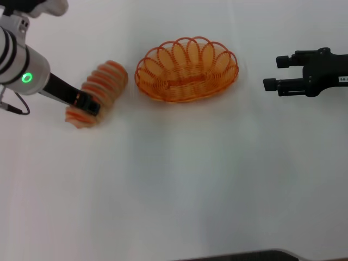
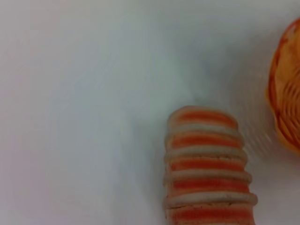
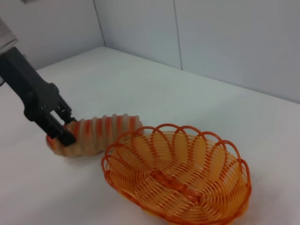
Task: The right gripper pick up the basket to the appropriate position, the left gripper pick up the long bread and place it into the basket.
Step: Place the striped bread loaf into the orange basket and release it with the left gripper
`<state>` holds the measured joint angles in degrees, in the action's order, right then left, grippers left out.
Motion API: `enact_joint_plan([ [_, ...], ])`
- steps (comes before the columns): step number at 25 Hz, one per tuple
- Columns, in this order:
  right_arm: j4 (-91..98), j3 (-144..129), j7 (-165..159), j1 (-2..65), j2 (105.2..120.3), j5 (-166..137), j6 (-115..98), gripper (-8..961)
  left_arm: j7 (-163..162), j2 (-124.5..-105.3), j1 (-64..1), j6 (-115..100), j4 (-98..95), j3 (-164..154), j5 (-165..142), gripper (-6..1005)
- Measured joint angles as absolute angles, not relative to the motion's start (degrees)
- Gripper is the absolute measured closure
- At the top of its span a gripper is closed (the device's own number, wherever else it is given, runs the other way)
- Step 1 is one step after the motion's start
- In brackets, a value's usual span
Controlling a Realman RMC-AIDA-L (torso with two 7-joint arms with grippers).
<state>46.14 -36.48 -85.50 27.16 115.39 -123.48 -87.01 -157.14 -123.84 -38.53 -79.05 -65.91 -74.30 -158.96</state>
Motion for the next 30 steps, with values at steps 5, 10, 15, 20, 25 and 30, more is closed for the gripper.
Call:
enact_joint_plan([
  [5,46.14,-36.8,-85.52,27.17,115.33,-123.48,-87.28,185,-156.37,-122.82,-39.2,-78.12,-67.53,-72.05,-159.58,476],
  [10,46.14,-36.91,-85.52,27.22,115.28,-123.48,-87.49,185,-153.12,-122.15,-40.29,-76.69,-68.82,-70.27,-160.16,523],
  [15,46.14,-36.92,-85.52,27.16,115.07,-123.65,-88.28,184,-144.26,-123.56,-42.47,-77.96,-68.77,-66.66,-158.68,561],
  [20,46.14,-36.91,-85.52,27.12,114.79,-123.98,-89.53,184,-136.38,-123.71,-44.28,-80.39,-68.58,-66.25,-152.88,591],
  [25,46.14,-36.92,-85.42,27.17,114.39,-124.3,-90.85,184,-129.56,-123.75,-46.34,-82.26,-68.86,-66.54,-149.05,617],
  [30,47.25,-36.96,-85.26,27.16,114.35,-125.36,-92.04,185,-124.02,-123.83,-49.14,-83.36,-68.83,-67.06,-147.21,650],
])
